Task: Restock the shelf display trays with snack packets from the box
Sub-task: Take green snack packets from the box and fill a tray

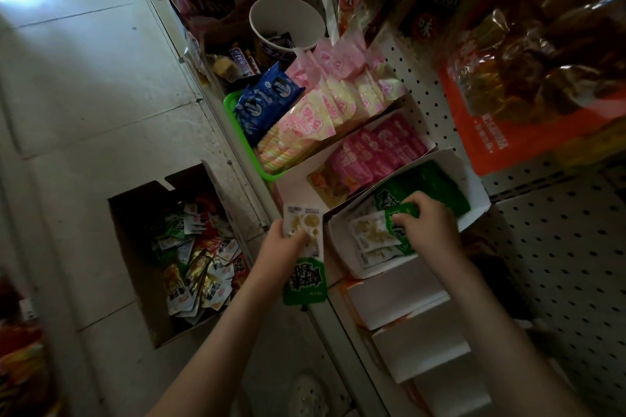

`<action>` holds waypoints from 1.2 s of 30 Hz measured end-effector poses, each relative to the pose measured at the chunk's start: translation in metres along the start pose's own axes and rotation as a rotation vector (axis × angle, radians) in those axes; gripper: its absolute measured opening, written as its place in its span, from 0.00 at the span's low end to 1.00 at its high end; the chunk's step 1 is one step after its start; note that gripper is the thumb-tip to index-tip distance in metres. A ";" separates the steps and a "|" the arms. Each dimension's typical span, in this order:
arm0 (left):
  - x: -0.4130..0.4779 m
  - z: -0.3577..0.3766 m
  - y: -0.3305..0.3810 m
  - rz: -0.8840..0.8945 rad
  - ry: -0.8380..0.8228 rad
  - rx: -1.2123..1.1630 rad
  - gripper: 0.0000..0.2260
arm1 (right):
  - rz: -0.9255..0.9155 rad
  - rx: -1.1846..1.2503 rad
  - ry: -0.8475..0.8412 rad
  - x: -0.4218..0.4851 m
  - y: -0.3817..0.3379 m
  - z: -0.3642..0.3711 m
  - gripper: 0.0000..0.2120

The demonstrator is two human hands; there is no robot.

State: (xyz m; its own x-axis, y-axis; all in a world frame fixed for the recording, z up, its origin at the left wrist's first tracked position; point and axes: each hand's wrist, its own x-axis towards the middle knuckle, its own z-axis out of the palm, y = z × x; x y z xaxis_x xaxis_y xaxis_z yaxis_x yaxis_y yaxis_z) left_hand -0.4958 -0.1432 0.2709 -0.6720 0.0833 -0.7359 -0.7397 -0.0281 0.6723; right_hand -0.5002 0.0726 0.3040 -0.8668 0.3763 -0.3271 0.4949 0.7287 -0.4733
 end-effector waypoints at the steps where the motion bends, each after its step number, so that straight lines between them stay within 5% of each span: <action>1: 0.000 -0.001 0.000 -0.013 0.006 -0.026 0.08 | -0.031 -0.045 -0.017 0.003 -0.004 0.007 0.05; 4: -0.001 -0.004 0.002 -0.003 -0.029 -0.053 0.10 | -0.087 -0.161 -0.004 0.014 -0.017 0.025 0.02; 11: 0.000 -0.011 0.004 0.026 -0.152 -0.090 0.11 | -0.144 -0.319 -0.005 0.033 -0.012 0.042 0.17; 24: 0.009 0.001 0.001 0.040 -0.269 0.193 0.12 | -0.172 -0.672 0.175 0.022 -0.002 0.051 0.32; 28: 0.007 0.004 0.005 0.081 -0.254 0.072 0.09 | -0.249 -0.220 0.250 0.009 -0.008 0.042 0.23; 32: 0.004 0.012 0.004 0.075 -0.199 -0.276 0.05 | 0.094 0.400 -0.141 -0.020 -0.024 0.029 0.15; 36: -0.006 0.034 0.001 0.130 -0.185 -0.227 0.06 | 0.213 0.832 -0.444 -0.051 -0.029 0.046 0.13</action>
State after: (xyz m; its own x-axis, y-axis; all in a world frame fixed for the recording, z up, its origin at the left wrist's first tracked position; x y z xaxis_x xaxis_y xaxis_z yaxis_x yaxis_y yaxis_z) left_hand -0.4911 -0.1096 0.2787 -0.7587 0.2435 -0.6042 -0.6513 -0.2703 0.7090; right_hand -0.4671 0.0060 0.2969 -0.7368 0.0787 -0.6716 0.6714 -0.0325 -0.7404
